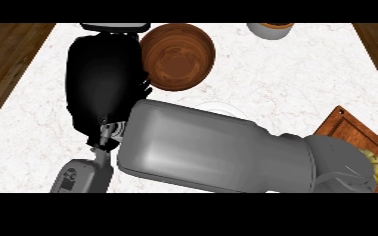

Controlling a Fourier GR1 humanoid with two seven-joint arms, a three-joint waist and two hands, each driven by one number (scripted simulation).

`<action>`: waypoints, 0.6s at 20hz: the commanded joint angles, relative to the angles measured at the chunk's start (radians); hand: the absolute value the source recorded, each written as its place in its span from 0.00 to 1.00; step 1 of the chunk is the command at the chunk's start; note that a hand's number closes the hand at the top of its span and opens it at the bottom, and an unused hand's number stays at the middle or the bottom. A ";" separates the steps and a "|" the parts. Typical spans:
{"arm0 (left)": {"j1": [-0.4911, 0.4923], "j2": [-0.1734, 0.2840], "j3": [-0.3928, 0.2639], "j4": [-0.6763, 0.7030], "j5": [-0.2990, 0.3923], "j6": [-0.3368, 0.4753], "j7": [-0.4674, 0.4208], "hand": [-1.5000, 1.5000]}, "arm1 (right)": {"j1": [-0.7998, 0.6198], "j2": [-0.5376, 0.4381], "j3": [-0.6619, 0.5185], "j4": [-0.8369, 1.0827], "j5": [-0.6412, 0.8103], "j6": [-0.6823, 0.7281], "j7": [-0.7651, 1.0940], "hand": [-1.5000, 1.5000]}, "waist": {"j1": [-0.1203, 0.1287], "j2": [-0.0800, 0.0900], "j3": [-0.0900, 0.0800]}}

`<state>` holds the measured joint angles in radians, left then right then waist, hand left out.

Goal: Pick the cupcake from the plate and place it in the bowl

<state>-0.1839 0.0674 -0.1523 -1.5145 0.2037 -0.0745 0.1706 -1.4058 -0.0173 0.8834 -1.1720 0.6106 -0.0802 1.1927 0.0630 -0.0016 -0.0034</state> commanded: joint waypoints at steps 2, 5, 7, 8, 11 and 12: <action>-0.003 -0.020 -0.021 -0.016 -0.018 0.022 0.022 0.50 | -0.035 0.016 -0.028 0.091 -0.009 -0.106 0.149 1.00 | -0.011 0.003 0.001; 0.023 -0.005 -0.002 -0.018 0.000 -0.002 -0.006 0.50 | -0.003 0.017 -0.069 0.220 0.025 -0.213 0.031 1.00 | -0.005 0.011 0.001; 0.003 -0.024 -0.011 -0.010 -0.018 0.025 0.005 0.50 | -0.012 0.017 -0.104 0.305 0.020 -0.216 -0.039 1.00 | -0.012 0.013 0.001; -0.016 0.007 0.022 -0.004 -0.008 0.009 0.004 0.50 | -0.044 0.017 -0.138 0.347 0.009 -0.209 -0.083 1.00 | -0.012 0.014 0.001; 0.024 0.017 0.016 -0.027 0.014 -0.025 0.000 0.50 | -0.006 0.017 -0.110 0.456 0.003 -0.288 -0.165 1.00 | 0.006 0.018 0.001; 0.035 -0.010 -0.030 -0.094 -0.020 0.015 0.035 0.50 | -0.024 0.017 -0.145 0.524 0.015 -0.281 -0.215 1.00 | 0.006 0.017 0.002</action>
<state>-0.1607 0.0611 -0.1630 -1.5544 0.1924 -0.0677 0.1791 -1.4207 -0.0065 0.7681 -0.7973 0.6240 -0.2747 1.0139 0.0608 0.0121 -0.0022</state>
